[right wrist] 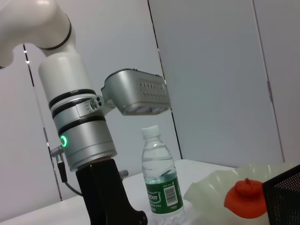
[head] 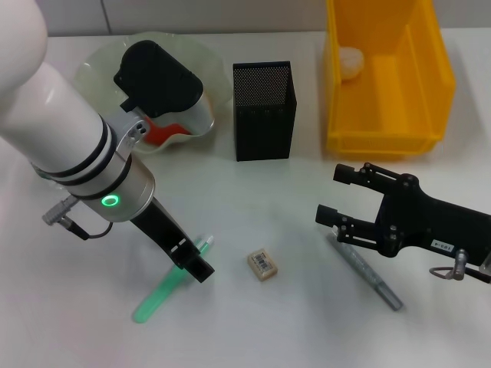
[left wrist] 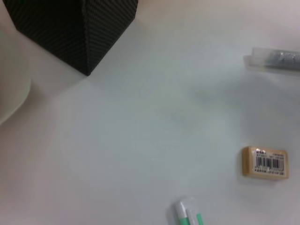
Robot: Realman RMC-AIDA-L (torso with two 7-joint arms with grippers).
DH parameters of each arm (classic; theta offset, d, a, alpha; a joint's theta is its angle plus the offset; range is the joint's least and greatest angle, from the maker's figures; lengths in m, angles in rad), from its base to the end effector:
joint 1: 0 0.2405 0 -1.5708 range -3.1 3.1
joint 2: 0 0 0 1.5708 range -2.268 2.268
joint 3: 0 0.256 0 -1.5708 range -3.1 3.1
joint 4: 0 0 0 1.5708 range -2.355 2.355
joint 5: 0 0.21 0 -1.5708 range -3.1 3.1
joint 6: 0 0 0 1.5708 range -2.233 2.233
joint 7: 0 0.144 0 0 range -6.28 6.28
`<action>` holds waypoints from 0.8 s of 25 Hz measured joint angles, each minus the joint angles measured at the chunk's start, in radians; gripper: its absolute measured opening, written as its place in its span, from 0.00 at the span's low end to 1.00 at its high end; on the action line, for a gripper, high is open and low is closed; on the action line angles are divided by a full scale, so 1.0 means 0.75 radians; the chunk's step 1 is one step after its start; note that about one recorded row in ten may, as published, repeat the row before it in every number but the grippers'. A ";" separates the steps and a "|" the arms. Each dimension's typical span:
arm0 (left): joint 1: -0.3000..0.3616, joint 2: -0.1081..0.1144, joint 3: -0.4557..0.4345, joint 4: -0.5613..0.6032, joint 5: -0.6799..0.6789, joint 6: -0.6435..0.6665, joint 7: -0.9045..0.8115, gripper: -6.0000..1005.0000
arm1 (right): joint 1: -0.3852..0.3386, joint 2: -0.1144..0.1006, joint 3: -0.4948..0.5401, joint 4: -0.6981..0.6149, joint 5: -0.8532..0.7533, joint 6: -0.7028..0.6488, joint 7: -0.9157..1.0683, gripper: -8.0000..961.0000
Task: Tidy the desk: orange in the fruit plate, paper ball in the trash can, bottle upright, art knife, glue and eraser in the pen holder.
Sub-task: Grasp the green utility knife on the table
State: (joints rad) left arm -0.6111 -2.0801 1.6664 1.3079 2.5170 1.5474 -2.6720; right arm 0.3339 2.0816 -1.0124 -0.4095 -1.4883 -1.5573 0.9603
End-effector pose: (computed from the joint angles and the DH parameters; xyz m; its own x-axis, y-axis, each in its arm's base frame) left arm -0.1675 0.3210 -0.0541 0.7194 0.5899 -0.3667 0.5033 -0.8066 -0.3100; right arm 0.2830 0.2642 -0.0395 0.6851 -0.1969 -0.7014 -0.4369 -0.8814 -0.1793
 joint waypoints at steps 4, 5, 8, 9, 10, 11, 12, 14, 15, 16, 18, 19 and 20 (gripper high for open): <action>-0.002 0.000 0.001 -0.030 0.001 -0.012 0.000 0.78 | 0.006 0.000 0.000 0.002 0.000 0.008 0.000 0.79; -0.002 0.000 0.001 -0.030 0.001 -0.012 0.000 0.78 | 0.008 0.000 0.000 0.002 0.000 0.010 0.000 0.79; -0.002 0.000 0.001 -0.030 0.001 -0.012 0.000 0.78 | 0.011 0.000 0.000 0.002 0.000 0.013 0.000 0.79; -0.002 0.000 0.001 -0.038 0.002 -0.020 0.001 0.78 | 0.011 0.000 0.000 0.002 0.000 0.013 0.001 0.79; -0.002 0.000 0.001 -0.038 0.002 -0.020 0.001 0.78 | 0.012 0.000 0.000 0.002 0.000 0.013 0.001 0.79; -0.002 0.000 0.001 -0.038 0.002 -0.020 0.001 0.78 | 0.012 0.000 0.000 0.002 -0.001 0.014 0.001 0.79; -0.002 0.000 0.001 -0.053 0.002 -0.030 0.012 0.78 | 0.012 0.000 0.000 0.002 -0.001 0.014 0.002 0.79; -0.002 0.000 0.002 -0.057 0.003 -0.030 0.014 0.78 | 0.012 0.000 0.000 0.002 -0.001 0.017 0.002 0.79; -0.002 0.000 0.002 -0.057 0.003 -0.030 0.014 0.76 | 0.013 0.000 0.000 0.002 -0.001 0.021 0.002 0.79; -0.002 0.000 0.002 -0.057 0.003 -0.030 0.014 0.75 | 0.014 0.000 0.000 0.002 -0.001 0.025 0.002 0.79; -0.004 0.000 0.013 -0.058 0.002 -0.032 0.015 0.71 | 0.016 0.001 0.000 0.002 -0.002 0.033 0.002 0.79; -0.004 0.000 0.013 -0.058 0.002 -0.032 0.015 0.69 | 0.018 0.001 0.000 0.002 -0.002 0.035 0.003 0.79; -0.004 0.000 0.015 -0.058 0.002 -0.032 0.015 0.68 | 0.021 0.002 0.000 0.004 -0.002 0.035 0.003 0.79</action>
State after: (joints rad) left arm -0.6142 -2.0800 1.6780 1.2645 2.5189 1.5233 -2.6608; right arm 0.3496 2.0828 -1.0124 -0.4063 -1.4895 -1.5309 0.9622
